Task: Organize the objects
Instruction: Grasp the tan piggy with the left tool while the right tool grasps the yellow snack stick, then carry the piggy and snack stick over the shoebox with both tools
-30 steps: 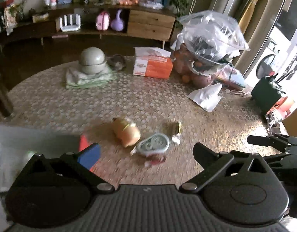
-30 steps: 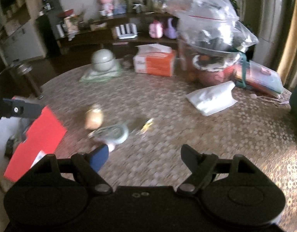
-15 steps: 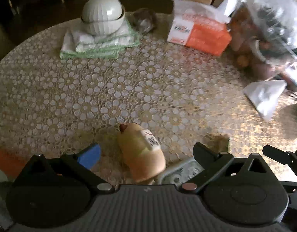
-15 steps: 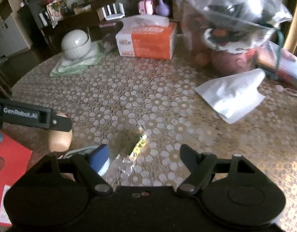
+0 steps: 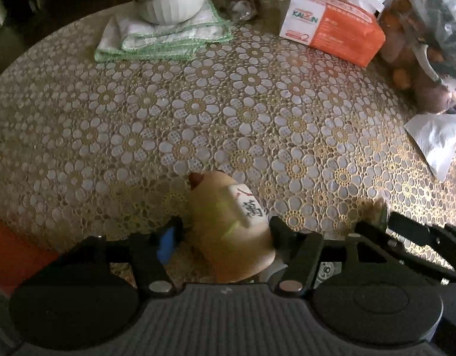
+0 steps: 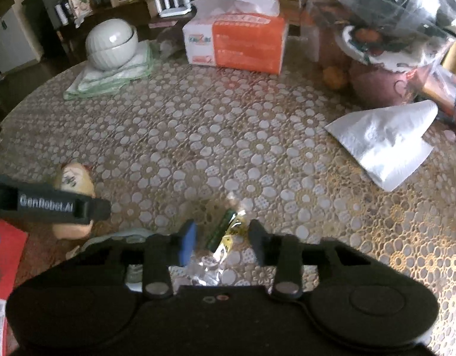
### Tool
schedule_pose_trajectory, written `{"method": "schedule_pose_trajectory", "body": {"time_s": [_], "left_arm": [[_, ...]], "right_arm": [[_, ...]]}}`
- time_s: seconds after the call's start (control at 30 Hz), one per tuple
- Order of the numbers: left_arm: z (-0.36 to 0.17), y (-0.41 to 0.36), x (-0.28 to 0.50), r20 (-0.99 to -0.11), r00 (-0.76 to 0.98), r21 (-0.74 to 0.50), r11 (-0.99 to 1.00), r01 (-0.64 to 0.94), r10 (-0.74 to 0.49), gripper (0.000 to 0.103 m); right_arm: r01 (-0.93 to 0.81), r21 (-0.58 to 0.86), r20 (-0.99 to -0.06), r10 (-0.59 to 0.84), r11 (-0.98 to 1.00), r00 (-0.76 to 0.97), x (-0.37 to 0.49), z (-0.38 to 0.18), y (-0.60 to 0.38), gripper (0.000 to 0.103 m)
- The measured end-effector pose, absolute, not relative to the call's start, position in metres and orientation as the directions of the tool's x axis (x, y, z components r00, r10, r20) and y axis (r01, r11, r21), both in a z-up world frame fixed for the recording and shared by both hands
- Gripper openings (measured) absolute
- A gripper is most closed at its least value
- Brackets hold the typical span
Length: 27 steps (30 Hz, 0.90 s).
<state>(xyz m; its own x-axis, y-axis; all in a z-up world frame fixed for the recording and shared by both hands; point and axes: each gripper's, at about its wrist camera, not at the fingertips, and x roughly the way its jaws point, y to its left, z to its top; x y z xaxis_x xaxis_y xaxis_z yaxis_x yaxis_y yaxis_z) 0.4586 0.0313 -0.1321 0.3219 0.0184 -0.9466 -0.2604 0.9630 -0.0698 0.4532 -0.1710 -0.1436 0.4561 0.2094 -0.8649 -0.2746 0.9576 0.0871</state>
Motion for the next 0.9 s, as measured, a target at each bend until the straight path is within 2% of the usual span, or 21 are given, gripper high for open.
{"method": "schedule_pose_trajectory", "body": {"time_s": [0.07,0.37,0.6,0.9], "left_arm": [[-0.130,0.031,0.457,-0.945,0.328,-0.077,0.962,-0.261,0.014,0.051],[-0.108,0.031,0.443,-0.935,0.355,-0.110,0.966,-0.236,-0.020,0.048],[-0.062,0.026,0.399,-0.918,0.385,-0.173,0.970,-0.170,-0.096,0.048],[0.006,0.037,0.322,-0.888,0.443,-0.186,0.977,-0.106,-0.121,0.048]], "right_arm": [[-0.277,0.092,-0.864,0.215,0.956,0.455,0.453,-0.143,-0.170,0.021],[-0.252,0.125,-0.855,0.233,0.960,0.463,0.436,-0.124,-0.182,0.018],[-0.284,0.189,-0.814,0.312,0.940,0.489,0.389,-0.068,-0.187,0.018],[-0.342,0.178,-0.770,0.347,0.923,0.536,0.308,0.003,-0.161,0.018]]}}
